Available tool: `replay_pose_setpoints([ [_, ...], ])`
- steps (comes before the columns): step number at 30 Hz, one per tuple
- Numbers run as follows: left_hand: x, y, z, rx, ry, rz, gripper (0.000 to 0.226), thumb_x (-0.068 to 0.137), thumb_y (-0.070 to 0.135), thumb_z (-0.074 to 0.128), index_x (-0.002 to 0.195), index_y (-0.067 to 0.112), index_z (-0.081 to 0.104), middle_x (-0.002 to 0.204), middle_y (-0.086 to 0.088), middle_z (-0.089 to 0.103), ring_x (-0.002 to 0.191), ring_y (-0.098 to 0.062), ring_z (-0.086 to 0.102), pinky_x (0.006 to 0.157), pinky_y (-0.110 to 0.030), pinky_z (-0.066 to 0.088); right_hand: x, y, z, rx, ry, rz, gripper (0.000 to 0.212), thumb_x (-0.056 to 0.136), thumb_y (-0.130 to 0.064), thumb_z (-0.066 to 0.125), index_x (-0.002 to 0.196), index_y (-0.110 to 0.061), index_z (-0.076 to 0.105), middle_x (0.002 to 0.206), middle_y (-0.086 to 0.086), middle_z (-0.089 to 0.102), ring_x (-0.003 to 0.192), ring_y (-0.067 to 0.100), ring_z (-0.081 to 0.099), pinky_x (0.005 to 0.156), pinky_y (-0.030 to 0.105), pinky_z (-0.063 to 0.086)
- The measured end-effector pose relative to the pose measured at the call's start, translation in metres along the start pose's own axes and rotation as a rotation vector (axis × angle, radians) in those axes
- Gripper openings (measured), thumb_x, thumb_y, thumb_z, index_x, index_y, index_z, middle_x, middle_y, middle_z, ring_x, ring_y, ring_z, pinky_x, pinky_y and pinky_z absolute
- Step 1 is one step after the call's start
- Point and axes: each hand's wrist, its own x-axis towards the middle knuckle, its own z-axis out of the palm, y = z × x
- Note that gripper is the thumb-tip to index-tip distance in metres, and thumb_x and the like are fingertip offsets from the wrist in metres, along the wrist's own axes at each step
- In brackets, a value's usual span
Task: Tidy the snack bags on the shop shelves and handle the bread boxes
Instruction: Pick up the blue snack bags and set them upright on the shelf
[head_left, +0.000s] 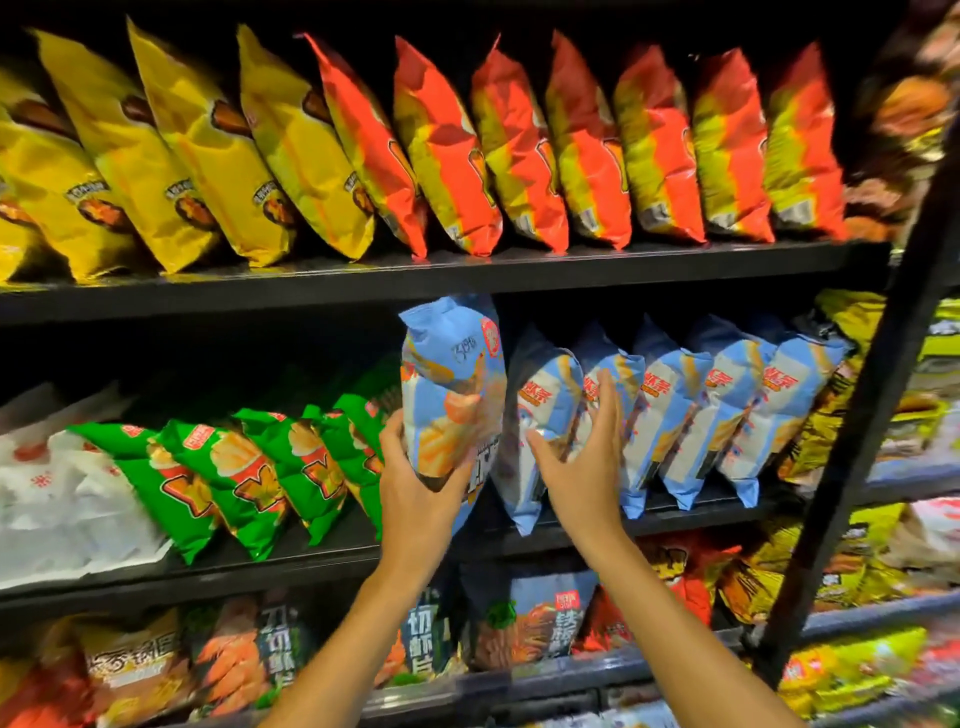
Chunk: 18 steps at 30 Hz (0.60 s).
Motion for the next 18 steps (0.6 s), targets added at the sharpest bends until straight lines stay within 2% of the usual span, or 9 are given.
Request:
replay_pose_setpoints([
  [3, 0.009, -0.009, 0.014, -0.043, 0.022, 0.035, 0.079, 0.086, 0.010, 0.082, 0.143, 0.039, 0.035, 0.137, 0.006, 0.058, 0.121, -0.007, 0.062, 0.097, -0.031, 0.053, 0.000, 0.005, 0.014, -0.019, 0.089, -0.068, 0.096, 0.093, -0.015, 0.078, 0.164, -0.018, 0.014, 0.171, -0.009, 0.010, 0.155, -0.007, 0.005, 0.119, 0.010, 0.019],
  [5, 0.012, -0.013, 0.025, -0.029, 0.030, 0.073, 0.087, 0.088, 0.006, 0.079, 0.153, 0.033, 0.028, 0.149, 0.019, 0.046, 0.130, 0.001, 0.054, 0.104, -0.026, 0.049, -0.002, 0.008, 0.022, -0.058, 0.131, -0.119, 0.096, 0.092, -0.009, 0.078, 0.164, -0.009, 0.013, 0.172, 0.001, 0.009, 0.154, -0.009, 0.003, 0.115, 0.003, 0.014],
  [7, 0.017, -0.021, 0.035, 0.011, 0.005, 0.114, 0.090, 0.090, 0.006, 0.077, 0.158, 0.031, 0.024, 0.154, 0.031, 0.037, 0.138, 0.003, 0.046, 0.111, -0.031, 0.046, 0.000, 0.012, 0.029, -0.092, 0.154, -0.140, 0.099, 0.091, -0.004, 0.077, 0.164, -0.008, 0.010, 0.173, 0.007, 0.007, 0.156, -0.005, 0.000, 0.117, 0.004, 0.011],
  [9, 0.024, -0.033, 0.044, 0.046, -0.034, 0.177, 0.092, 0.092, 0.010, 0.076, 0.161, 0.030, 0.019, 0.165, 0.014, 0.031, 0.149, -0.012, 0.038, 0.118, -0.046, 0.040, 0.002, 0.019, 0.033, -0.125, 0.139, -0.154, 0.107, 0.091, -0.004, 0.076, 0.165, -0.023, 0.002, 0.174, 0.001, 0.001, 0.159, 0.004, -0.002, 0.122, 0.012, 0.012],
  [10, 0.026, -0.040, 0.049, 0.083, -0.046, 0.206, 0.093, 0.092, 0.011, 0.076, 0.162, 0.029, 0.016, 0.168, 0.007, 0.027, 0.152, -0.015, 0.033, 0.120, -0.049, 0.036, 0.003, 0.023, 0.035, -0.148, 0.126, -0.173, 0.108, 0.092, -0.005, 0.075, 0.165, -0.031, -0.001, 0.174, -0.003, -0.003, 0.160, 0.009, -0.002, 0.126, 0.022, 0.016],
  [12, 0.026, -0.054, 0.057, 0.192, -0.056, 0.218, 0.099, 0.090, 0.011, 0.077, 0.162, 0.029, 0.012, 0.170, 0.002, 0.021, 0.155, -0.014, 0.024, 0.123, -0.047, 0.031, 0.005, 0.029, 0.036, -0.176, 0.112, -0.201, 0.106, 0.094, -0.006, 0.072, 0.164, -0.037, -0.001, 0.173, -0.009, -0.004, 0.161, 0.016, 0.000, 0.127, 0.047, 0.024],
  [13, 0.023, -0.061, 0.059, 0.243, -0.067, 0.208, 0.103, 0.089, 0.013, 0.078, 0.163, 0.028, 0.008, 0.171, 0.002, 0.017, 0.157, -0.012, 0.019, 0.124, -0.045, 0.028, 0.005, 0.031, 0.037, -0.175, 0.117, -0.206, 0.103, 0.096, -0.007, 0.072, 0.165, -0.035, 0.002, 0.173, -0.009, -0.002, 0.161, 0.017, 0.002, 0.126, 0.053, 0.027],
  [15, 0.014, -0.077, 0.059, 0.314, -0.114, 0.193, 0.110, 0.089, 0.017, 0.077, 0.163, 0.027, -0.004, 0.172, 0.001, 0.005, 0.159, -0.012, 0.008, 0.127, -0.044, 0.021, 0.004, 0.033, 0.038, -0.166, 0.138, -0.221, 0.098, 0.097, -0.012, 0.073, 0.165, -0.033, 0.006, 0.173, -0.009, 0.003, 0.161, 0.017, 0.005, 0.124, 0.056, 0.029],
  [18, 0.008, -0.093, 0.054, 0.353, -0.193, 0.229, 0.110, 0.093, 0.010, 0.069, 0.162, 0.030, -0.016, 0.172, 0.003, -0.010, 0.160, -0.016, -0.005, 0.129, -0.047, 0.013, 0.006, 0.036, 0.039, -0.173, 0.158, -0.248, 0.093, 0.098, -0.016, 0.073, 0.165, -0.031, 0.011, 0.173, -0.008, 0.008, 0.160, 0.018, 0.010, 0.122, 0.060, 0.031],
])
